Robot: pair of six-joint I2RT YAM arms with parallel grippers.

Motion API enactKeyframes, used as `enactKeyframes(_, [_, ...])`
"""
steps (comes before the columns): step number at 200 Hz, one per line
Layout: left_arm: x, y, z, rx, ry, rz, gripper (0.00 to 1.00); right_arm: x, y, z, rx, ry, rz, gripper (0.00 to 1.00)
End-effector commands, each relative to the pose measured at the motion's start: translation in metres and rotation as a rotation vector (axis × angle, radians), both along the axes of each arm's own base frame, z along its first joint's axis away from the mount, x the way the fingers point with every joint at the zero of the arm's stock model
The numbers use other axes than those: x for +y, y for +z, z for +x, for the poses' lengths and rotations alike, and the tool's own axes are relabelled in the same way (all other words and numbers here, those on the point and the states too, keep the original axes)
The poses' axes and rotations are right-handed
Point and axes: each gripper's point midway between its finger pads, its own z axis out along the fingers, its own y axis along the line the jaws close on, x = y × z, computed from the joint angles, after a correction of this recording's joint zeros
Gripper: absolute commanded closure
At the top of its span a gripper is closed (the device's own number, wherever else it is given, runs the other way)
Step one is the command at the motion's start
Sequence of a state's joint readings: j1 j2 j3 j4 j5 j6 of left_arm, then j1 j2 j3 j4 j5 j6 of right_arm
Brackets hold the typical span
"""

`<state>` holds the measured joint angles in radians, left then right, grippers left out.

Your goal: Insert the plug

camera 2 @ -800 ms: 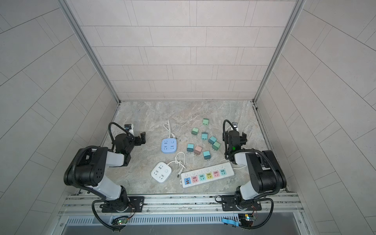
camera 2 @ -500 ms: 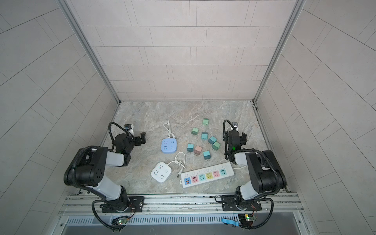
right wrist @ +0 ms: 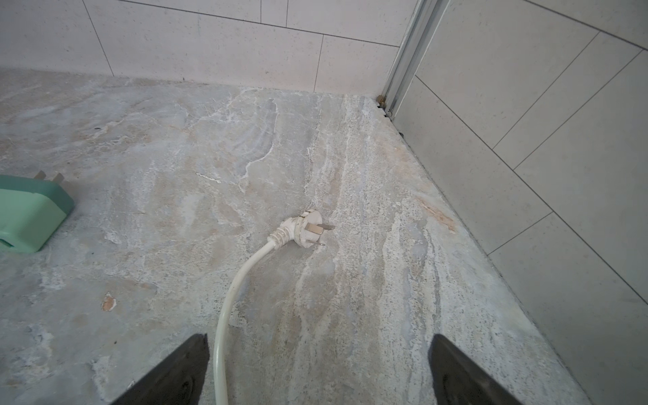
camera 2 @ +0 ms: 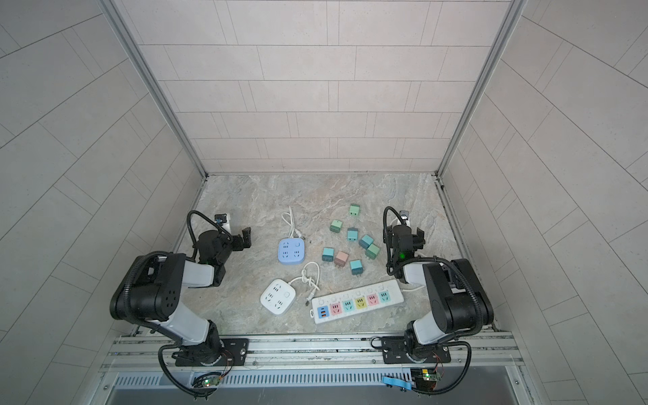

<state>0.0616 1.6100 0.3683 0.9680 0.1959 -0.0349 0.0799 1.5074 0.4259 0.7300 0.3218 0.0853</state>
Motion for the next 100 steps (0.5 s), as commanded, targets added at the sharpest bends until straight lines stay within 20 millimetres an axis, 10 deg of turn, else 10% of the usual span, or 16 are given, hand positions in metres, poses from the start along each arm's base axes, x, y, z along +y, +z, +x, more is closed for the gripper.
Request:
enactKeyframes(1, [-0.007,0.012,0.004,-0.039,-0.041,0.025,0.00,-0.002,0.001,-0.002,-0.002,-0.011,-0.010,0.00])
enactKeyframes(100, [0.009,0.040,-0.028,-0.186,0.077,0.023,0.00,-0.023,0.035,-0.026,0.097,-0.182,-0.010,0.00])
